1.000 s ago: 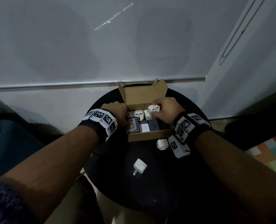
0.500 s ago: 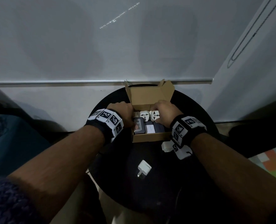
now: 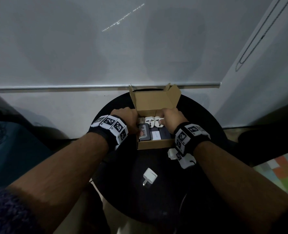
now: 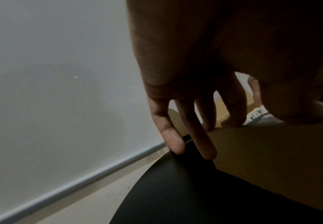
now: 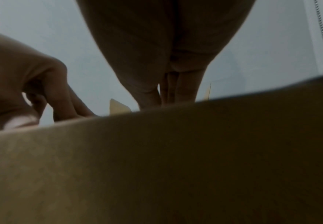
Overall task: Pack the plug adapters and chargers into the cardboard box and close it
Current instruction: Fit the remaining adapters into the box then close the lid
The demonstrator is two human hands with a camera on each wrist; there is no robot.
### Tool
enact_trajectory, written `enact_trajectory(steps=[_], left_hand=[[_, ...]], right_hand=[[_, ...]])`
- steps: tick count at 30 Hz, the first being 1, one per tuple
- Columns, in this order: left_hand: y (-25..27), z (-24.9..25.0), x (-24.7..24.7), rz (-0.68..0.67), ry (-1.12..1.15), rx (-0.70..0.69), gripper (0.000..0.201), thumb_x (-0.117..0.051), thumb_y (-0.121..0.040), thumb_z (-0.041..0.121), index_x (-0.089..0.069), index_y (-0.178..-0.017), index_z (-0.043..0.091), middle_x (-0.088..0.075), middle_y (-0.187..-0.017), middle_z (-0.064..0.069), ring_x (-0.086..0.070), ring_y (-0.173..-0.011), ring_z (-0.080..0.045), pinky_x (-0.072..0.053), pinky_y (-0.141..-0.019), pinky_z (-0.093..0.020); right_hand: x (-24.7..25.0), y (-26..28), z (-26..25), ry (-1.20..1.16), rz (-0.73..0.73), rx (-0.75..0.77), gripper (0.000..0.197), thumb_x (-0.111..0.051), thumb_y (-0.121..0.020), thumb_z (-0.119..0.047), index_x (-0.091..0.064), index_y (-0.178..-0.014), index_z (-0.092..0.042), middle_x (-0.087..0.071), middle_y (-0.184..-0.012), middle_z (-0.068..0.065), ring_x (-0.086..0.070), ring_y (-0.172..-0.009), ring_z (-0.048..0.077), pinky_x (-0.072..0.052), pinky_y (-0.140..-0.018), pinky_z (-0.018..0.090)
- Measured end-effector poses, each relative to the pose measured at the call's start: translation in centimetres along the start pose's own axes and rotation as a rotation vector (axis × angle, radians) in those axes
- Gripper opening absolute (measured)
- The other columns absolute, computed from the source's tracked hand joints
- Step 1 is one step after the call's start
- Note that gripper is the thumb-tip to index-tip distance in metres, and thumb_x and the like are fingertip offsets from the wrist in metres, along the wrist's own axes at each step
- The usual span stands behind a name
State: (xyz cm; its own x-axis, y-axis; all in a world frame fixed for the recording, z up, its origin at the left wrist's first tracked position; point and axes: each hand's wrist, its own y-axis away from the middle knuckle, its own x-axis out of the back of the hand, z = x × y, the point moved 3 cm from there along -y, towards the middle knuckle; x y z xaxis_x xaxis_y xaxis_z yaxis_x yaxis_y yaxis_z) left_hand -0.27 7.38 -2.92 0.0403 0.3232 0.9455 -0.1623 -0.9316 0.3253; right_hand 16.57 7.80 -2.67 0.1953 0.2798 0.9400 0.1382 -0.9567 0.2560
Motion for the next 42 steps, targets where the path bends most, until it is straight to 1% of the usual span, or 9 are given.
enact_trajectory(steps=[6, 11, 15, 18, 22, 26, 29, 32, 42], left_hand=[[-0.1, 0.1, 0.0, 0.017, 0.002, 0.007, 0.049, -0.070, -0.076, 0.056, -0.066, -0.109, 0.021, -0.066, -0.102, -0.005, -0.065, -0.097, -0.028, -0.045, -0.073, -0.034], [0.0, 0.0, -0.1, 0.009, 0.017, 0.003, 0.051, -0.072, -0.074, 0.058, -0.066, -0.108, 0.021, -0.057, -0.091, -0.002, -0.065, -0.096, -0.028, -0.047, -0.075, -0.035], [0.1, 0.1, 0.1, 0.011, 0.003, 0.010, 0.054, -0.071, -0.073, 0.059, -0.067, -0.108, 0.019, -0.060, -0.092, -0.004, -0.065, -0.095, -0.029, -0.050, -0.075, -0.036], [0.2, 0.3, 0.2, 0.001, -0.007, 0.029, 0.056, -0.072, -0.072, 0.060, -0.066, -0.109, 0.018, -0.063, -0.097, -0.005, -0.065, -0.097, -0.030, -0.050, -0.076, -0.037], [0.4, 0.4, 0.3, -0.003, -0.009, 0.039, 0.055, -0.072, -0.072, 0.058, -0.065, -0.110, 0.019, -0.062, -0.096, -0.005, -0.065, -0.097, -0.029, -0.052, -0.078, -0.037], [0.4, 0.4, 0.2, 0.003, -0.006, 0.035, 0.056, -0.071, -0.074, 0.057, -0.062, -0.115, 0.020, -0.066, -0.108, -0.006, -0.064, -0.100, -0.028, -0.050, -0.079, -0.037], [0.4, 0.3, 0.2, -0.002, 0.000, 0.034, 0.058, -0.072, -0.073, 0.058, -0.062, -0.116, 0.020, -0.065, -0.110, -0.007, -0.064, -0.101, -0.028, -0.050, -0.079, -0.037], [0.5, 0.4, 0.3, 0.004, -0.004, 0.040, 0.056, -0.072, -0.074, 0.056, -0.063, -0.116, 0.020, -0.065, -0.112, -0.007, -0.064, -0.101, -0.029, -0.051, -0.081, -0.037], [0.6, 0.1, 0.1, 0.018, 0.017, 0.027, 0.052, -0.069, -0.077, 0.055, -0.063, -0.113, 0.018, -0.066, -0.107, -0.007, -0.065, -0.098, -0.028, -0.045, -0.073, -0.033]], right_hand=[[1.3, 1.4, 0.0, 0.060, 0.042, 0.023, 0.027, -0.056, -0.094, -0.021, -0.057, -0.118, -0.009, -0.058, -0.118, 0.018, -0.058, -0.106, 0.035, -0.051, -0.085, 0.038], [2.5, 6.2, 1.5, -0.054, 0.073, 0.164, 0.014, -0.055, -0.086, -0.013, -0.069, -0.086, -0.017, -0.071, -0.096, 0.006, -0.066, -0.085, 0.023, -0.055, -0.080, 0.034], [-1.3, 9.5, 3.1, 0.199, -0.199, 0.208, 0.025, -0.065, -0.083, -0.029, -0.062, -0.108, -0.028, -0.059, -0.118, 0.000, -0.062, -0.104, 0.024, -0.052, -0.087, 0.037], [-3.8, 10.2, 4.3, 0.192, -0.210, 0.198, 0.047, -0.066, -0.085, -0.028, -0.046, -0.129, -0.026, -0.043, -0.137, 0.000, -0.056, -0.115, 0.025, -0.050, -0.092, 0.040], [-4.9, 10.3, 4.6, 0.058, -0.187, 0.185, 0.036, -0.065, -0.087, -0.027, -0.048, -0.118, -0.023, -0.048, -0.130, 0.001, -0.058, -0.110, 0.026, -0.049, -0.093, 0.039], [-2.2, 10.6, 4.1, -0.125, -0.205, 0.209, 0.026, -0.072, -0.080, -0.031, -0.057, -0.101, -0.028, -0.064, -0.109, -0.007, -0.062, -0.101, 0.013, -0.051, -0.090, 0.033], [2.2, 9.1, 3.6, -0.187, -0.012, 0.250, 0.028, -0.076, -0.077, -0.030, -0.063, -0.100, -0.023, -0.066, -0.094, -0.008, -0.063, -0.085, 0.011, -0.052, -0.080, 0.028], [4.7, 5.2, 4.0, -0.177, 0.132, 0.186, 0.034, -0.079, -0.074, -0.025, -0.066, -0.105, -0.016, -0.065, -0.098, 0.001, -0.061, -0.090, 0.017, -0.049, -0.079, 0.028], [1.5, -1.0, 3.8, 0.203, 0.057, 0.153, 0.037, -0.066, -0.085, -0.038, -0.059, -0.118, -0.024, -0.064, -0.119, 0.002, -0.057, -0.111, 0.025, -0.041, -0.093, 0.036]])
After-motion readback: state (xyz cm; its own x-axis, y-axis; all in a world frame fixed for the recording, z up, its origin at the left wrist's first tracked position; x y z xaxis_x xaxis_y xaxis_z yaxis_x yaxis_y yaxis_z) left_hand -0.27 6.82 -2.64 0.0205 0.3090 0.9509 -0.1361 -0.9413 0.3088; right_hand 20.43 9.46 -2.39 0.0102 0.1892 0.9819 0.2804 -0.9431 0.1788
